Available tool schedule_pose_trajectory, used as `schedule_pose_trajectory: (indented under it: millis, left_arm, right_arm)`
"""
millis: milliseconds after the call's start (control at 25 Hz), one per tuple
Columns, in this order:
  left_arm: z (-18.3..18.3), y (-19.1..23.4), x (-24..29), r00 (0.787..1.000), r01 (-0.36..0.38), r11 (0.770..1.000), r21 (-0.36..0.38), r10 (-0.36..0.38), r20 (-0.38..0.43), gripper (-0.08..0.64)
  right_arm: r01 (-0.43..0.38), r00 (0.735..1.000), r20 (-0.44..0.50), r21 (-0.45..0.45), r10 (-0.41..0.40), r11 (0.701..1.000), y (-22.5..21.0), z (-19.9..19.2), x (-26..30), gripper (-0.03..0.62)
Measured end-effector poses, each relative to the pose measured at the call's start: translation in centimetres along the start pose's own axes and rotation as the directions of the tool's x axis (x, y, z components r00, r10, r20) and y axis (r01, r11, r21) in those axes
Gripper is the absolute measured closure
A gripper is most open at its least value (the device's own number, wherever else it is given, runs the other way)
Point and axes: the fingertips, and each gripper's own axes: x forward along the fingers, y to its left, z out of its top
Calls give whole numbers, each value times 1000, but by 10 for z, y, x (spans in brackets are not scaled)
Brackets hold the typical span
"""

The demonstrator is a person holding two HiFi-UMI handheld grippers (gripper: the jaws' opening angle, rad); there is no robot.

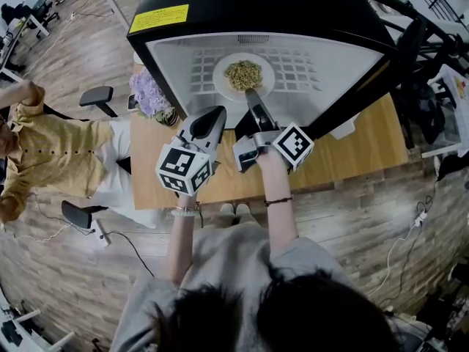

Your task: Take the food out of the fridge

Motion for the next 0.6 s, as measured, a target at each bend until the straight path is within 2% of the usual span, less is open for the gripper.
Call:
schedule_pose_trajectory:
  millis: [360,600]
  left_arm:
    - [-1,6,-4,1000,-26,1000,1,26,-6,552]
    - [0,6,-4,1000,-29,1000,2,29,-2,552]
  right_arm:
    - [3,1000,-2,99,-3,995,-3,-2,5,511]
    - [1,1000,6,139,-2,990,-3,-1,3,515]
